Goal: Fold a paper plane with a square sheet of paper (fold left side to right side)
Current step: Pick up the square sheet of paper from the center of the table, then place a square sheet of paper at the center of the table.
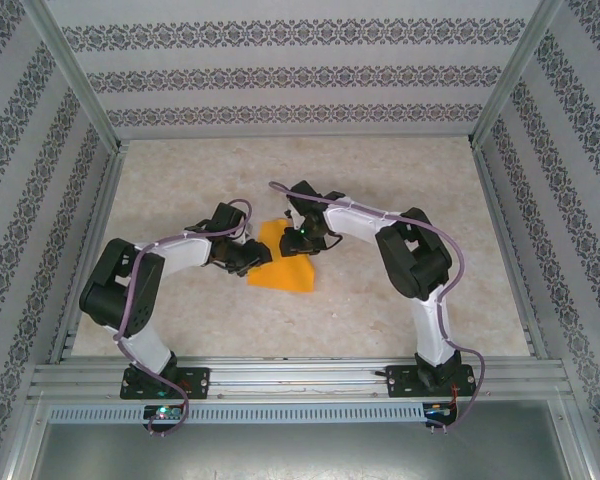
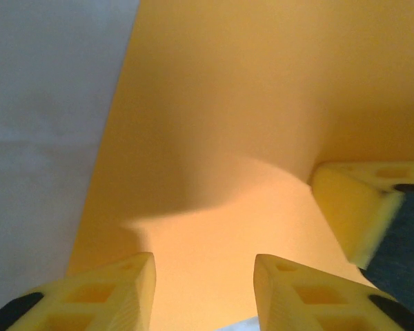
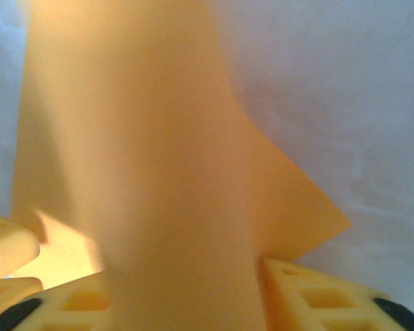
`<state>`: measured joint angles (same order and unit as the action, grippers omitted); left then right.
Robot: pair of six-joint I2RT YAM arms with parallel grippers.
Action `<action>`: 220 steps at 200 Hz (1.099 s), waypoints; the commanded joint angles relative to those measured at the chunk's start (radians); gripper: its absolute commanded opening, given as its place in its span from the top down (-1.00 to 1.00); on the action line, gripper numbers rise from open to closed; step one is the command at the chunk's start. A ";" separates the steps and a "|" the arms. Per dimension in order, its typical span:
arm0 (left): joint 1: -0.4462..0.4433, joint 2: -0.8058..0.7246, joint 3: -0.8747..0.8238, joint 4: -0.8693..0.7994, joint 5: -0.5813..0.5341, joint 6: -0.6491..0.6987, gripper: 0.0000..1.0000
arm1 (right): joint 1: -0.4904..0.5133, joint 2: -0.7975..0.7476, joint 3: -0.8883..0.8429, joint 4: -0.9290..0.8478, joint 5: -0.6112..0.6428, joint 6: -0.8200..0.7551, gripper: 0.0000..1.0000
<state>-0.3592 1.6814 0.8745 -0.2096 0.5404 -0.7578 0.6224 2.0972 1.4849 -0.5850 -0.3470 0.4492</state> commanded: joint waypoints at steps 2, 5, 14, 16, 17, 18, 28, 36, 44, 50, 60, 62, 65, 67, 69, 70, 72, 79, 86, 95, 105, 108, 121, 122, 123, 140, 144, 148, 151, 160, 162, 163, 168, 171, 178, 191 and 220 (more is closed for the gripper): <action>0.013 -0.095 0.005 -0.001 -0.024 0.048 0.06 | -0.029 -0.064 -0.064 0.073 -0.123 0.006 0.28; 0.017 -0.106 0.005 -0.002 -0.025 0.054 0.04 | -0.034 -0.071 -0.074 0.084 -0.134 0.006 0.30; 0.031 -0.140 0.003 -0.004 -0.030 0.073 -0.03 | -0.048 -0.093 -0.104 0.123 -0.171 0.005 0.31; 0.035 -0.149 0.002 -0.003 -0.031 0.077 -0.04 | -0.052 -0.099 -0.111 0.131 -0.179 0.005 0.32; 0.038 -0.154 0.001 -0.002 -0.030 0.080 -0.05 | -0.053 -0.102 -0.116 0.136 -0.183 0.005 0.32; 0.041 -0.157 -0.001 -0.002 -0.030 0.083 -0.06 | -0.056 -0.105 -0.120 0.141 -0.187 0.006 0.32; 0.065 -0.201 -0.012 0.011 -0.018 0.106 -0.13 | -0.075 -0.134 -0.156 0.185 -0.231 0.000 0.33; 0.084 -0.235 -0.020 0.027 -0.001 0.125 -0.17 | -0.091 -0.161 -0.186 0.223 -0.264 -0.003 0.37; 0.107 -0.271 -0.037 0.057 0.025 0.142 -0.22 | -0.108 -0.188 -0.214 0.255 -0.299 -0.011 0.38; 0.124 -0.299 -0.049 0.082 0.053 0.152 -0.25 | -0.120 -0.210 -0.233 0.277 -0.328 -0.018 0.40; 0.151 -0.345 -0.070 0.136 0.105 0.162 -0.33 | -0.143 -0.251 -0.267 0.312 -0.369 -0.026 0.41; 0.156 -0.354 -0.076 0.149 0.116 0.162 -0.35 | -0.147 -0.258 -0.274 0.321 -0.385 -0.029 0.41; 0.161 -0.367 -0.082 0.169 0.131 0.164 -0.38 | -0.154 -0.276 -0.284 0.333 -0.395 -0.032 0.41; 0.166 -0.377 -0.085 0.183 0.144 0.165 -0.40 | -0.159 -0.281 -0.291 0.341 -0.413 -0.034 0.41; 0.170 -0.386 -0.090 0.196 0.155 0.165 -0.41 | -0.163 -0.288 -0.297 0.347 -0.418 -0.036 0.42; 0.171 -0.390 -0.093 0.203 0.160 0.166 -0.42 | -0.165 -0.294 -0.301 0.352 -0.424 -0.036 0.42; 0.175 -0.398 -0.097 0.211 0.168 0.166 -0.44 | -0.169 -0.304 -0.306 0.361 -0.436 -0.036 0.42; 0.187 -0.428 -0.111 0.264 0.211 0.167 -0.52 | -0.187 -0.338 -0.333 0.392 -0.474 -0.037 0.43; 0.195 -0.456 -0.124 0.315 0.250 0.166 -0.59 | -0.205 -0.372 -0.356 0.417 -0.510 -0.037 0.44; 0.199 -0.484 -0.135 0.370 0.293 0.164 -0.68 | -0.230 -0.416 -0.381 0.439 -0.549 -0.038 0.44; 0.202 -0.511 -0.138 0.422 0.342 0.165 -0.76 | -0.259 -0.465 -0.404 0.456 -0.581 -0.041 0.45; 0.202 -0.517 -0.138 0.438 0.360 0.166 -0.77 | -0.267 -0.480 -0.409 0.460 -0.595 -0.042 0.45; 0.202 -0.533 -0.134 0.499 0.429 0.160 -0.83 | -0.296 -0.540 -0.428 0.471 -0.637 -0.045 0.46; 0.202 -0.533 -0.132 0.501 0.434 0.159 -0.84 | -0.299 -0.545 -0.429 0.470 -0.641 -0.046 0.46; 0.201 -0.534 -0.131 0.505 0.439 0.158 -0.84 | -0.302 -0.549 -0.430 0.471 -0.644 -0.046 0.46; 0.200 -0.536 -0.098 0.530 0.520 0.160 -0.87 | -0.332 -0.624 -0.440 0.467 -0.695 -0.061 0.48; 0.200 -0.535 -0.091 0.532 0.537 0.161 -0.88 | -0.336 -0.642 -0.441 0.466 -0.704 -0.063 0.48; 0.200 -0.533 -0.082 0.532 0.554 0.163 -0.89 | -0.340 -0.659 -0.440 0.464 -0.713 -0.068 0.48; 0.200 -0.533 -0.075 0.532 0.562 0.163 -0.89 | -0.342 -0.672 -0.440 0.462 -0.720 -0.073 0.48; 0.197 -0.531 -0.056 0.524 0.589 0.175 -0.92 | -0.346 -0.709 -0.440 0.452 -0.739 -0.089 0.49; 0.198 -0.530 -0.051 0.522 0.595 0.177 -0.92 | -0.344 -0.717 -0.439 0.450 -0.742 -0.092 0.49; 0.198 -0.530 -0.047 0.521 0.597 0.178 -0.92 | -0.344 -0.722 -0.439 0.448 -0.745 -0.094 0.49; 0.195 -0.529 -0.039 0.517 0.610 0.188 -0.93 | -0.345 -0.740 -0.437 0.442 -0.757 -0.102 0.49; 0.195 -0.528 -0.033 0.514 0.617 0.190 -0.93 | -0.345 -0.751 -0.435 0.439 -0.769 -0.112 0.49; 0.191 -0.524 -0.019 0.507 0.633 0.202 -0.94 | -0.342 -0.774 -0.434 0.434 -0.787 -0.125 0.50; 0.181 -0.516 0.007 0.490 0.664 0.228 -0.95 | -0.332 -0.816 -0.427 0.411 -0.792 -0.156 0.51; 0.155 -0.502 0.073 0.389 0.706 0.314 -0.97 | -0.293 -0.878 -0.397 0.338 -0.801 -0.230 0.51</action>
<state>-0.1761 1.1690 0.8803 0.2302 1.1526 -0.5526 0.2966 1.2606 1.0595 -0.1841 -1.0901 0.3157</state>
